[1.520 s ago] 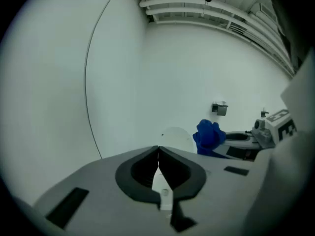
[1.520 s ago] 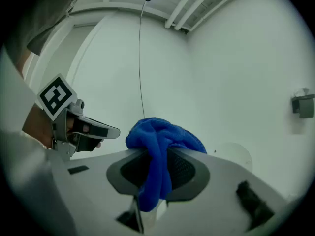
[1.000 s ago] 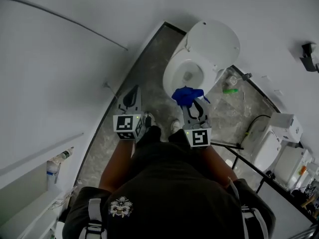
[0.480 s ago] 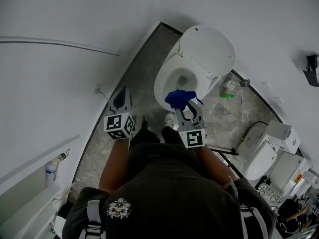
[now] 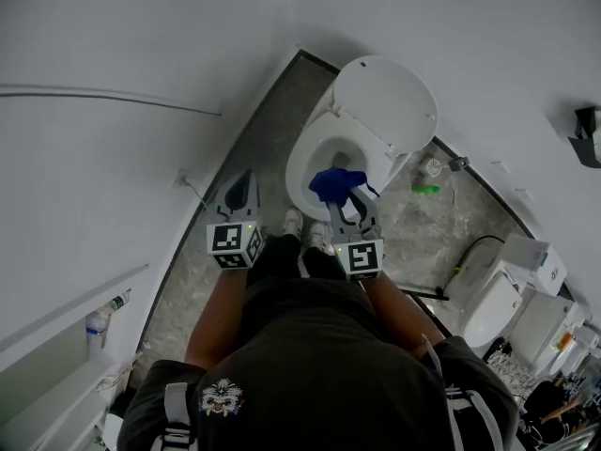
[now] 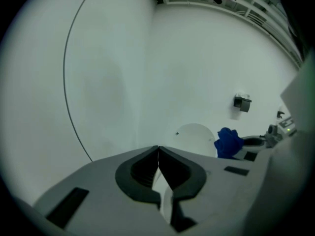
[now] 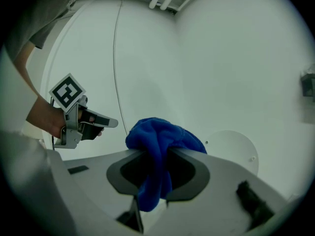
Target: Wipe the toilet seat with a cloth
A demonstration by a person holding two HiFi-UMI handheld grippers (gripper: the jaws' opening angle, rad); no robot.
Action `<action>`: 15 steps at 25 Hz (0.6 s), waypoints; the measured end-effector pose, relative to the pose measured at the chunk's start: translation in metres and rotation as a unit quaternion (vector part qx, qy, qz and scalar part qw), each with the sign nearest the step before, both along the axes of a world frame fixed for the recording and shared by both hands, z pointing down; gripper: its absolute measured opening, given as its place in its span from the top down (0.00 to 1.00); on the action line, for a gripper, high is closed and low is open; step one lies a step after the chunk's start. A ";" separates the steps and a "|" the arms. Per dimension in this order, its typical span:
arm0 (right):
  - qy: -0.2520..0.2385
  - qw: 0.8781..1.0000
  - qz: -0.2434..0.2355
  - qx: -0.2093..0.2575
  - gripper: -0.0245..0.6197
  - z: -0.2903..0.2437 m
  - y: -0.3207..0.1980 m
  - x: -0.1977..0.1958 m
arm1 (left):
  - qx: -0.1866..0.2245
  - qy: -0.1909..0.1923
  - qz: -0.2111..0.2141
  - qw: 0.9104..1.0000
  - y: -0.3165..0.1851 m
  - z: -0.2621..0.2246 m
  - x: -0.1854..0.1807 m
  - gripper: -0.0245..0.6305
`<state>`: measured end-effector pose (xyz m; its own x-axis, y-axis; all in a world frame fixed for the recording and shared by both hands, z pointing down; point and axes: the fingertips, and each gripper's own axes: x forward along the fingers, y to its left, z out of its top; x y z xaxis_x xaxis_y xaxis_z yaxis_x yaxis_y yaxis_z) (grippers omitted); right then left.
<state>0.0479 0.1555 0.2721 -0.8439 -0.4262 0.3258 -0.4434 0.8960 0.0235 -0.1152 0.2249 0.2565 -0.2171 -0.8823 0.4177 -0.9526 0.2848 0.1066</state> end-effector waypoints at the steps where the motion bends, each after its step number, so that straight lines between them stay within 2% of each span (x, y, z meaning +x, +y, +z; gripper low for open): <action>1: 0.004 1.000 0.004 -0.006 0.82 0.004 -0.001 0.001 | -0.006 -0.002 0.010 1.000 -0.001 0.006 0.004 0.95; 9: 0.033 0.996 0.052 -0.057 0.82 0.065 -0.019 -0.010 | -0.040 0.017 0.087 0.995 -0.031 0.067 0.021 0.95; 15: 0.072 0.987 0.115 -0.083 0.82 0.128 -0.050 -0.041 | -0.065 0.046 0.159 0.984 -0.066 0.134 0.013 0.95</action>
<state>0.0073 0.1053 0.3999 -0.6714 -0.5315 0.5165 -0.6382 0.7689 -0.0382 -0.1018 0.1585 0.3901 0.1059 -0.8370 0.5369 -0.9837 -0.0093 0.1796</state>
